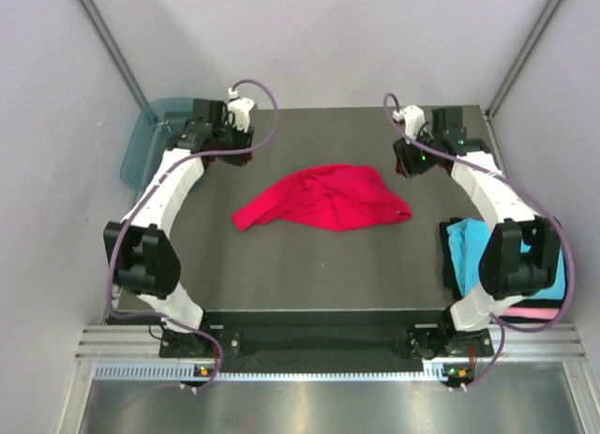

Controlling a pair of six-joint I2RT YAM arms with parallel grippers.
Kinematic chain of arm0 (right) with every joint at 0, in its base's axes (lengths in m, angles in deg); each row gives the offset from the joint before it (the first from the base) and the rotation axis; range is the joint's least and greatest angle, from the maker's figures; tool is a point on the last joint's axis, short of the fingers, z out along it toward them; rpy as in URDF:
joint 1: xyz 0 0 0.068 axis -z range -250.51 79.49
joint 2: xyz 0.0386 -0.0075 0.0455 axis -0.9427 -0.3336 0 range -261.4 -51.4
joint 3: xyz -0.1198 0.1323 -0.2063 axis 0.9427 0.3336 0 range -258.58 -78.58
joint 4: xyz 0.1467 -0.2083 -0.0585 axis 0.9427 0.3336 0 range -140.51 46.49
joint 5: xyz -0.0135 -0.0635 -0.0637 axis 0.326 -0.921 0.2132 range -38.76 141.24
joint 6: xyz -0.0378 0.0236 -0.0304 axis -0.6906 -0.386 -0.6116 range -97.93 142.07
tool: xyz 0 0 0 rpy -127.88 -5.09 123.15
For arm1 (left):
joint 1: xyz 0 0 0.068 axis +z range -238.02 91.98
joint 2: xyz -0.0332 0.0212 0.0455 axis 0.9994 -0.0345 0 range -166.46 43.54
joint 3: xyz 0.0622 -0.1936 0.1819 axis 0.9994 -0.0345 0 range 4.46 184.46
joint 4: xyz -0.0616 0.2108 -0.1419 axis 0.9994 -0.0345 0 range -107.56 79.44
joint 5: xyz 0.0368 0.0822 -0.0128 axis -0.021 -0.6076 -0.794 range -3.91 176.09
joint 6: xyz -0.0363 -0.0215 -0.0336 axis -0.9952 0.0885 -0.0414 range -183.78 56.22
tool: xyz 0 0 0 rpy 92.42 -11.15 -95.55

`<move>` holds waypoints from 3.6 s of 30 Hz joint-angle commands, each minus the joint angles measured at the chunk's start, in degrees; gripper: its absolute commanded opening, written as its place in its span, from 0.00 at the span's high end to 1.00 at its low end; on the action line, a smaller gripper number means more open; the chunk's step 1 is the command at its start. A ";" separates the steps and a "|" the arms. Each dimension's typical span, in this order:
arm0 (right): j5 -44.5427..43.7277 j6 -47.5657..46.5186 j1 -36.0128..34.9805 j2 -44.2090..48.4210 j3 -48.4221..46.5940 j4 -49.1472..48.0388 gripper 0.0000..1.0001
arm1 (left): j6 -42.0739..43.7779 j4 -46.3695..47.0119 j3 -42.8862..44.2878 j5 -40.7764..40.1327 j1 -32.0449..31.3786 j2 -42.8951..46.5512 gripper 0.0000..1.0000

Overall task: Fold and stack the t-shirts
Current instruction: Flatten the tshirt out

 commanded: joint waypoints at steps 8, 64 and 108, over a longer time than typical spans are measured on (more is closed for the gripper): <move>4.11 -15.23 -14.32 -11.56 -11.86 -0.08 0.53 | -19.71 8.92 2.07 9.92 -4.21 -9.97 0.63; 1.99 -15.86 -20.22 -28.88 -24.95 3.61 0.57 | -18.22 9.80 7.87 0.52 -3.95 -12.97 0.63; 5.15 -14.54 -6.41 -27.47 -30.05 6.86 0.53 | -18.49 10.15 8.66 0.70 -4.74 -14.90 0.63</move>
